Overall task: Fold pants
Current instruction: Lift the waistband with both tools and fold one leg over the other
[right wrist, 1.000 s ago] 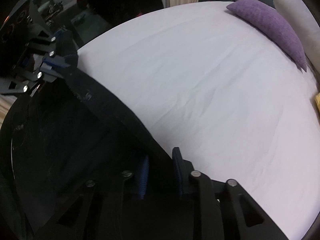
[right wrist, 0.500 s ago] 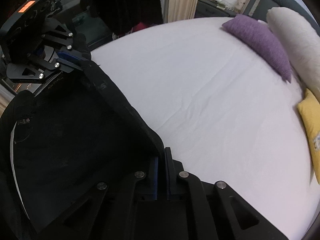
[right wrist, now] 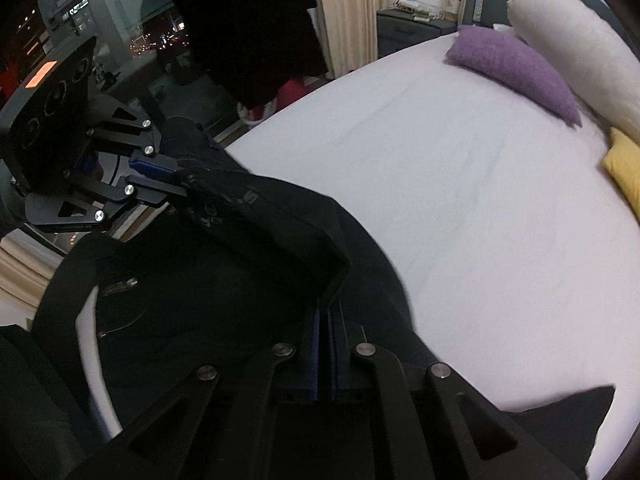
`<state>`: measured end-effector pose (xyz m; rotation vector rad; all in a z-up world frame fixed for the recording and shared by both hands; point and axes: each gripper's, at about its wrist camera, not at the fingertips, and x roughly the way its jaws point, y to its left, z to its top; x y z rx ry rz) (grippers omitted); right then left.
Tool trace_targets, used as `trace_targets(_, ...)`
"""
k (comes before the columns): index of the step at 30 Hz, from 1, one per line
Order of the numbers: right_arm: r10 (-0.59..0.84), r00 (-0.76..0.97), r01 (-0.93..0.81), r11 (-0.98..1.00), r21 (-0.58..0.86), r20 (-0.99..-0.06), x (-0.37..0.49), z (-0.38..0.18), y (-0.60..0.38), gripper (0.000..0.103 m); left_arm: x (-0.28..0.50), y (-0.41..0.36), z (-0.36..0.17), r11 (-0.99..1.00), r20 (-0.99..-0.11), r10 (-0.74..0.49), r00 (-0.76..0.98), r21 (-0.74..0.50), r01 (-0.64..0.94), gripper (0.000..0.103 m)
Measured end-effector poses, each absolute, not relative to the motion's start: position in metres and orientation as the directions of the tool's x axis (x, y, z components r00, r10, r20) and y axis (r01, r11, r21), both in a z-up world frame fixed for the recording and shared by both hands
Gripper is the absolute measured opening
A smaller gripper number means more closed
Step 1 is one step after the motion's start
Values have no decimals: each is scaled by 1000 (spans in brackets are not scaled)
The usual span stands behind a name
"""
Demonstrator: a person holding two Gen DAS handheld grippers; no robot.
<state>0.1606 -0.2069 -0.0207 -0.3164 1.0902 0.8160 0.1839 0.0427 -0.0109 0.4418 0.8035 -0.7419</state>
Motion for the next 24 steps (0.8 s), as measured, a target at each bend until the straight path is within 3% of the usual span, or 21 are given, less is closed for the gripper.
trace_targets(9, 387, 175, -726, 672, 147, -905, 82, -22, -221, 4, 105, 42, -34, 573, -815, -414, 405, 112, 812, 7)
trace_targets(24, 290, 271, -674, 738, 34, -918, -34, -64, -214, 4, -9, 25, -74, 427, -871, -364, 330, 159, 890, 7)
